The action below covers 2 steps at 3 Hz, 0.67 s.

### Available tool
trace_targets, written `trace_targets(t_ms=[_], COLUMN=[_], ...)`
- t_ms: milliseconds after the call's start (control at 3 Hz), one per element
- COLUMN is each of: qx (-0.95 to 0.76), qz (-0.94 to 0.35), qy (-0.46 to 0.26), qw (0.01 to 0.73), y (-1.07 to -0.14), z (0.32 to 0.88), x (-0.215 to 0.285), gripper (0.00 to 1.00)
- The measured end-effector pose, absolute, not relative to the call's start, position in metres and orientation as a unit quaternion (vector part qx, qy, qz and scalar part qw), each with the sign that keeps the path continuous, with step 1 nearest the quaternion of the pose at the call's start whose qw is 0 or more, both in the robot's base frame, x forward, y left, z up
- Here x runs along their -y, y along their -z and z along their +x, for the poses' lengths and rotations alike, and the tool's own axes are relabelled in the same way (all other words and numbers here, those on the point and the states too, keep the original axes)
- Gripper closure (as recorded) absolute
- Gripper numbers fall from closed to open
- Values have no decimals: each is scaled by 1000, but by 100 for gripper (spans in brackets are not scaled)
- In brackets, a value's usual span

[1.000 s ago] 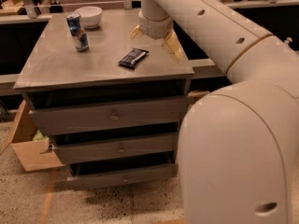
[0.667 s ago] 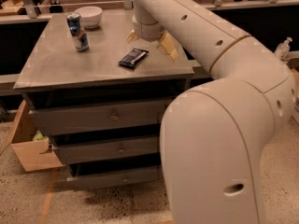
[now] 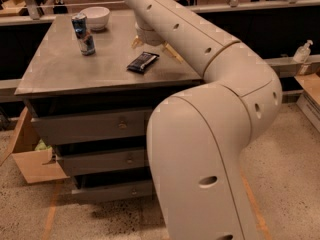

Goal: Pick rxbar blueberry

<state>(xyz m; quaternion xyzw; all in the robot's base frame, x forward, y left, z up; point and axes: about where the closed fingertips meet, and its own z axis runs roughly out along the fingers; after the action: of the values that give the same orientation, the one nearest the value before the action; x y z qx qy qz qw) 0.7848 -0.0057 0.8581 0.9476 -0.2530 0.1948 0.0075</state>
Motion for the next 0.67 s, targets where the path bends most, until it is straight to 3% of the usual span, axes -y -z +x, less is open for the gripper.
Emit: trace_targets(t_ms=[667], qx=[247], qz=[950], qy=[-190], qw=[6], y=[-839], z=[808], x=[-17], gripper=[0])
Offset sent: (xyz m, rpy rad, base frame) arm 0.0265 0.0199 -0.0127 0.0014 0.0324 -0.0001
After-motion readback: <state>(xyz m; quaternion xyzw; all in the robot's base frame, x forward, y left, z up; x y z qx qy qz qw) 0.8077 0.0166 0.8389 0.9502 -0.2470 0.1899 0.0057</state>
